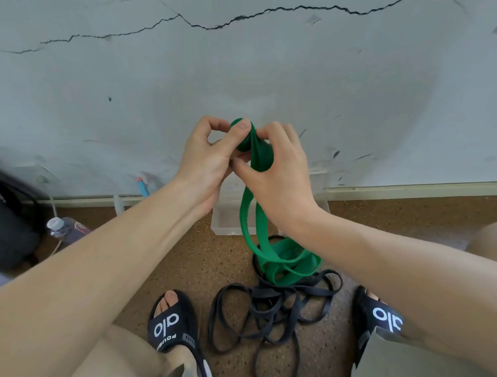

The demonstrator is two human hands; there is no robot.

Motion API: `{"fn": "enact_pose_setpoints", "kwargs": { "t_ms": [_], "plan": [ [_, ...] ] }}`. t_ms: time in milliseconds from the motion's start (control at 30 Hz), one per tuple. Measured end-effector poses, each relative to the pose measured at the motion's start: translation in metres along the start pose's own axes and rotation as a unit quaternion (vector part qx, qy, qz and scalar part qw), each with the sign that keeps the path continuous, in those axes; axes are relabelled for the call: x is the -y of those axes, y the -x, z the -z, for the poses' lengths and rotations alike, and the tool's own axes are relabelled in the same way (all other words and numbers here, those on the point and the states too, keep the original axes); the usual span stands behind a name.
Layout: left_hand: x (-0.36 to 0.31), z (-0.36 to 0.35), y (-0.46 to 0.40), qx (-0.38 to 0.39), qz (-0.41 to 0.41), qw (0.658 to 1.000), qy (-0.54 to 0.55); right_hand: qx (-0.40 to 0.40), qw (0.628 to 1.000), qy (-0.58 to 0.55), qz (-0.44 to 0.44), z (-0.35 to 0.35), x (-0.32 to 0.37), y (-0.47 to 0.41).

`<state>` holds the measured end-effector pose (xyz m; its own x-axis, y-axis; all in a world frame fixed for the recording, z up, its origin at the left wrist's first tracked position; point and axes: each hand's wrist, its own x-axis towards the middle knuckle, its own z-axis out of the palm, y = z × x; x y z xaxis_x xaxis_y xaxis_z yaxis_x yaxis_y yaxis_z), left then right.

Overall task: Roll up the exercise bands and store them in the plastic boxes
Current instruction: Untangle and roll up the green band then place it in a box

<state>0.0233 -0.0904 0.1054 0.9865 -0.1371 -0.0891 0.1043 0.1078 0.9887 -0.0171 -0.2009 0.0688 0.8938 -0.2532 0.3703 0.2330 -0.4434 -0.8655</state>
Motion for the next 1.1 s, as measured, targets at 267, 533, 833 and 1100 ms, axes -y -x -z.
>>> {"fn": "enact_pose_setpoints", "kwargs": {
  "t_ms": [267, 533, 833, 1100],
  "plan": [
    [0.004, -0.006, 0.002, -0.013, 0.021, 0.998, 0.056, -0.051, 0.992, 0.098, 0.054, -0.006, -0.001, -0.015],
    [-0.029, 0.04, -0.016, 0.157, 0.116, 0.964, -0.183, 0.152, 0.978, 0.056, 0.131, 0.02, -0.008, -0.038],
    [-0.04, 0.053, -0.01, 0.238, 0.135, 0.939, -0.208, 0.281, 0.957, -0.006, 0.079, 0.03, -0.002, -0.027],
    [-0.037, 0.04, 0.001, 0.161, 0.028, 0.969, -0.185, 0.299, 0.954, 0.026, 0.018, 0.044, 0.007, -0.029]
  ]
}}
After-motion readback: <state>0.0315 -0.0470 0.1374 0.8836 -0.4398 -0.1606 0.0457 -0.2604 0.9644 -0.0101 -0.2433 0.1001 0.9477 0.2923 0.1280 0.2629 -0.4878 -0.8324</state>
